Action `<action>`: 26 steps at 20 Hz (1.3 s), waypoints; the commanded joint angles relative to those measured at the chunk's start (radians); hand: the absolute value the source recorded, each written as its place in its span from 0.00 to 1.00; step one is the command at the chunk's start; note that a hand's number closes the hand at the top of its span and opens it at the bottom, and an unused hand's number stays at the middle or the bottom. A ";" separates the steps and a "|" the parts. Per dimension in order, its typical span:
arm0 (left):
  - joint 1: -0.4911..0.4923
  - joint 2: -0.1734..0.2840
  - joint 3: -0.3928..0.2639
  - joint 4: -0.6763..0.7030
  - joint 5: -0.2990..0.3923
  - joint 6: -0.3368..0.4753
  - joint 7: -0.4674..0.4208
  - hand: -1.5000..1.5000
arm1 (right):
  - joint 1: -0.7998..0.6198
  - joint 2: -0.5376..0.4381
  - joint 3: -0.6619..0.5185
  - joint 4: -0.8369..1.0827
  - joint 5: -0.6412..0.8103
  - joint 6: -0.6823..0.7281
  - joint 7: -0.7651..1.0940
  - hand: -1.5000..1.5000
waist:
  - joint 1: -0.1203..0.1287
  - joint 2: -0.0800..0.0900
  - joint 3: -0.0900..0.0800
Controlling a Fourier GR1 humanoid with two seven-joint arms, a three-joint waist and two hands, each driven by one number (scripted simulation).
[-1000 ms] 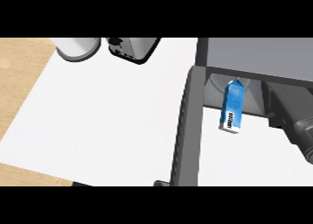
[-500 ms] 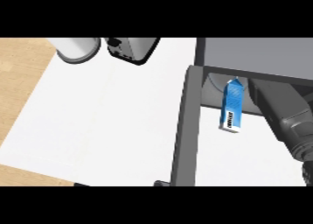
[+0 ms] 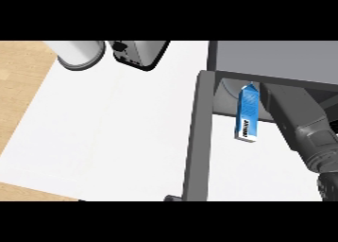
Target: Pick up the milk, place it into the microwave and close the microwave
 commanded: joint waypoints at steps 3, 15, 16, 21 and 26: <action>0.025 -0.033 -0.009 0.027 -0.035 -0.040 -0.015 0.00 | -0.053 0.012 0.039 0.008 0.041 -0.042 0.027 0.00 | -0.021 -0.036 -0.041; 0.100 -0.123 -0.112 0.022 -0.060 -0.178 -0.045 0.00 | 0.081 0.010 -0.011 -0.008 -0.027 0.302 -0.081 0.00 | -0.101 -0.063 -0.039; 0.075 -0.164 -0.140 0.033 -0.122 -0.182 -0.051 0.00 | 0.086 0.054 -0.017 -0.021 -0.037 0.310 -0.104 0.00 | -0.122 -0.069 -0.040; 0.107 -0.176 -0.257 -0.003 -0.147 -0.210 -0.002 0.00 | 0.134 0.074 -0.065 -0.034 -0.099 0.472 -0.126 0.00 | -0.140 -0.078 -0.039; 0.084 -0.215 -0.252 0.048 -0.263 -0.257 -0.051 0.00 | 0.236 0.150 -0.054 -0.071 -0.120 0.591 -0.174 0.00 | -0.182 -0.096 -0.042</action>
